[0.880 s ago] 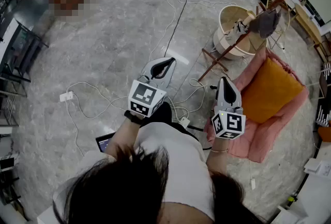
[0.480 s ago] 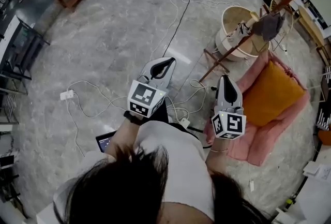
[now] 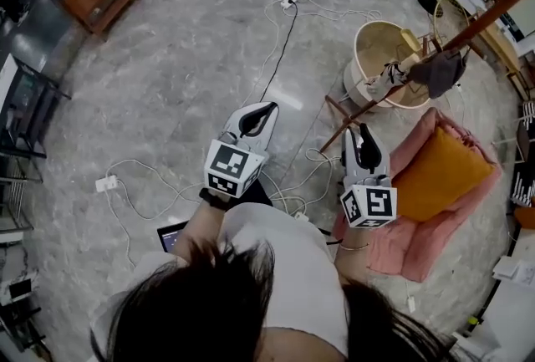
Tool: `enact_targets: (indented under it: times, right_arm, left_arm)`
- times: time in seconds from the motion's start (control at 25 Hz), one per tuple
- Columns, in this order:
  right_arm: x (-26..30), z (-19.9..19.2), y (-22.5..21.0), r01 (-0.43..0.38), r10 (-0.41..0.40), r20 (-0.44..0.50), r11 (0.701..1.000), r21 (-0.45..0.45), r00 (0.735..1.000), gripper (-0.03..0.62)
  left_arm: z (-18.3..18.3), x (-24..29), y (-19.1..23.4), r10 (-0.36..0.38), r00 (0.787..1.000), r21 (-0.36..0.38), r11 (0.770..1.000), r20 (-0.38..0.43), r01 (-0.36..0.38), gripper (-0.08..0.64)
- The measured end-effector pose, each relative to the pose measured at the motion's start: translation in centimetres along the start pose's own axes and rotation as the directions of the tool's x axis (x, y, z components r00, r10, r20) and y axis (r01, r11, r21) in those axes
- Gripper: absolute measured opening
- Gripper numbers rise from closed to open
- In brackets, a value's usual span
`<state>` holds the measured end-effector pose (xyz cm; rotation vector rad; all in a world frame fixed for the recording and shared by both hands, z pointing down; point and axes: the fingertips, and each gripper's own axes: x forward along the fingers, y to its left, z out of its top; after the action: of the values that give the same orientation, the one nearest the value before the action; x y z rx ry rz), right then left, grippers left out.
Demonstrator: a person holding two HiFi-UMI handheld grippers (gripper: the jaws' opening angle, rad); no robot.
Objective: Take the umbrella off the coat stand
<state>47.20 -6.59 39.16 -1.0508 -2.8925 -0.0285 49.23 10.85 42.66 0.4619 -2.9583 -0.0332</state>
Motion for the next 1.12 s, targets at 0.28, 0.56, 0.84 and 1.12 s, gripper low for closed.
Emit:
enact_targets:
  times: [0.28,0.56,0.84,1.12]
  right_arm:
    - [10.1,0.7,0.2,0.033,-0.032,-0.019,0.999,0.031,0.999,0.141]
    - [16.9,1.4,0.2,0.083,-0.083,-0.007,0.996,0.03,0.997,0.173]
    - [21.0,1.4,-0.6,0.137,-0.137,0.003,0.99,0.025,0.991,0.207]
    - [23.3,0.7,-1.7,0.166,-0.165,-0.023,0.986,0.035,0.986,0.227]
  left_arm:
    - [1.9,5.9,8.6,-0.06,0.998,0.011,0.998,-0.013,0.061,0.058]
    - [3.3,9.7,15.3,-0.094,0.996,0.034,0.995,-0.002,0.094,0.058]
    - [4.2,12.4,18.8,-0.129,0.991,0.053,0.99,0.013,0.129,0.058]
    - [4.1,14.8,19.8,-0.165,0.986,0.045,0.985,-0.003,0.165,0.058]
